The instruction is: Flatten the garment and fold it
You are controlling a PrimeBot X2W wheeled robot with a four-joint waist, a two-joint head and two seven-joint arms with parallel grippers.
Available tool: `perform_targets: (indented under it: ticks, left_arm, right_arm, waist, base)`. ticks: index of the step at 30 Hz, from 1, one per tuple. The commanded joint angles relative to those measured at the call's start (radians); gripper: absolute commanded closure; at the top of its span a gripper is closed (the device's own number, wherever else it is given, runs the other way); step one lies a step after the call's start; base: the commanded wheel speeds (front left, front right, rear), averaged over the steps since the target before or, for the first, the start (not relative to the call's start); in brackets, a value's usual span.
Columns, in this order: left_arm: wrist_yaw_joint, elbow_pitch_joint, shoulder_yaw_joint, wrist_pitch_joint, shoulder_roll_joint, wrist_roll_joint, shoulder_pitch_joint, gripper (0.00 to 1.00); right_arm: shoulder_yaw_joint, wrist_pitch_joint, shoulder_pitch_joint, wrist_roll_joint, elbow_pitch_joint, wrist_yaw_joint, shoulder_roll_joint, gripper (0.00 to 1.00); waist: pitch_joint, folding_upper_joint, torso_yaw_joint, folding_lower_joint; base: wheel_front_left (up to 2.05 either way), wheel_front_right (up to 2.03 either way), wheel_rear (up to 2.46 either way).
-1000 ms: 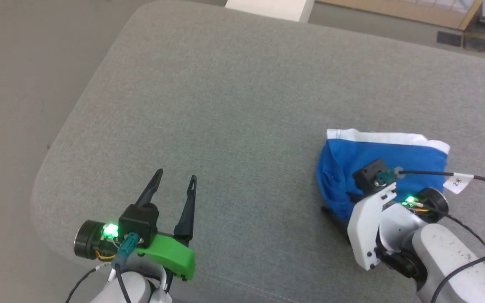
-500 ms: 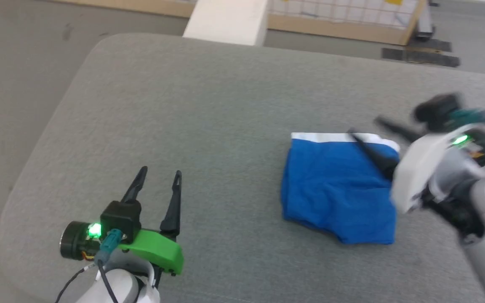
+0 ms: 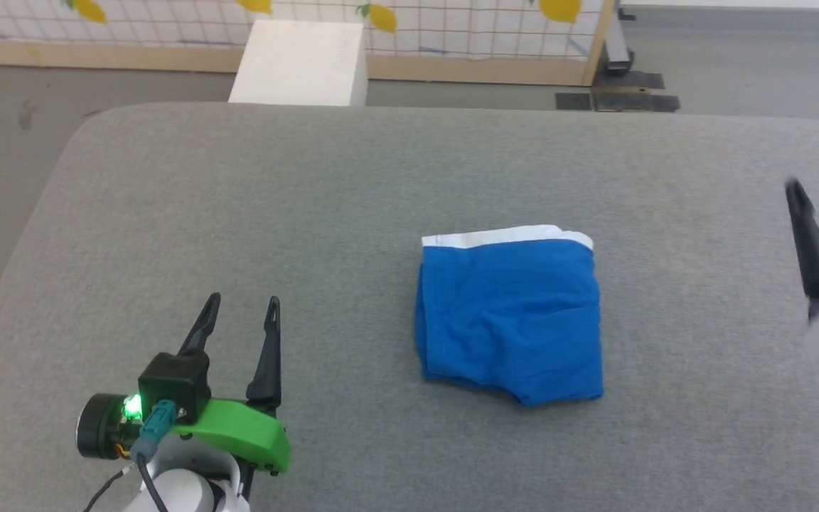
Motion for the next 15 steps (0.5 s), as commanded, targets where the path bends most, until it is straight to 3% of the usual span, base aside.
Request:
perform_targets:
  ticks: [1, 7, 15]
  left_arm:
    - [0.009, -0.005, 0.007, -0.007, 0.007, -0.015, 0.017, 0.00]
    - [0.020, -0.013, 0.021, -0.011, 0.009, -0.024, 0.033, 0.00]
    - [0.020, -0.012, 0.008, -0.013, 0.016, -0.020, 0.056, 0.00]
  right_arm:
    - [-0.026, -0.027, 0.047, -0.016, -0.022, -0.001, 0.027, 0.00]
    - [-0.103, -0.102, 0.210, -0.073, -0.114, -0.001, 0.150, 0.00]
    - [-0.100, -0.169, 0.360, -0.140, -0.193, -0.001, 0.273, 0.00]
  waist:
    - [-0.007, 0.0000, -0.009, 0.0000]
    - [-0.011, 0.0000, -0.006, 0.0000]
    - [-0.014, 0.0000, 0.007, 0.0000]
  base:
    - [0.00, 0.00, 0.00]
    - [0.00, 0.00, 0.00]
    - [0.00, 0.00, 0.00]
